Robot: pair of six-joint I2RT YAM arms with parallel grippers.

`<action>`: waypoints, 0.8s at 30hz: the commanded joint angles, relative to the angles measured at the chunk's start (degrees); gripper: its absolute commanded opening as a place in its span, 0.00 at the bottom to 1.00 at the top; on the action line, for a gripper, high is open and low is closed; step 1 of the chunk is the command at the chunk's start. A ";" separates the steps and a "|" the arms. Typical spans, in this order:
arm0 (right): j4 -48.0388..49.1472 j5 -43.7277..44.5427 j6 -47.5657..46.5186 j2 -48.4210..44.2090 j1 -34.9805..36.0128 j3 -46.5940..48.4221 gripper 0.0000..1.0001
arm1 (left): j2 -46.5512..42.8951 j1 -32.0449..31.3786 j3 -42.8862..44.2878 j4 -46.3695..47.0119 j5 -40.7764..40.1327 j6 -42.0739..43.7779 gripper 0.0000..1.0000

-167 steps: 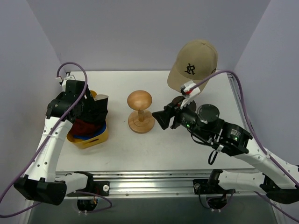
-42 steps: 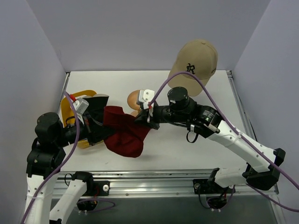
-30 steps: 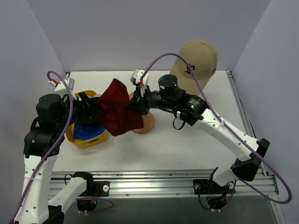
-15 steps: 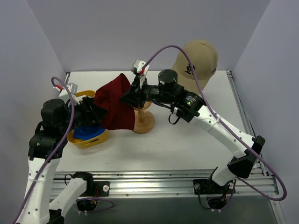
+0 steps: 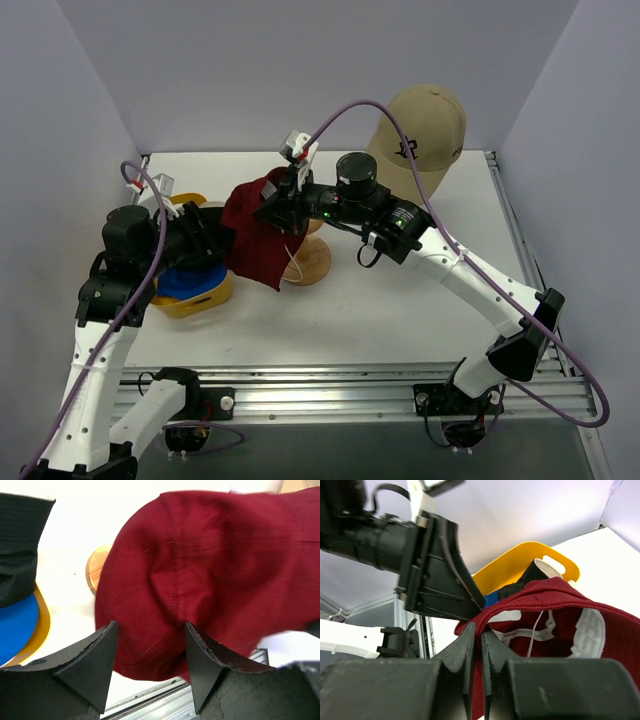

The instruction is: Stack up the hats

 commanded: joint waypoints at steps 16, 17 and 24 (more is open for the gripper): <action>4.73 -1.75 -1.69 -2.71 -0.08 -1.67 0.00 | 0.61 0.02 -0.43 7.05 0.08 -4.70 0.57; 4.65 -1.84 -1.69 -2.89 0.01 -1.85 0.00 | 0.78 -0.06 -0.60 7.49 0.26 -5.13 0.57; 4.64 -1.84 -2.13 -2.54 0.19 -2.11 0.00 | 2.71 -0.06 -2.18 9.42 2.19 -7.51 0.56</action>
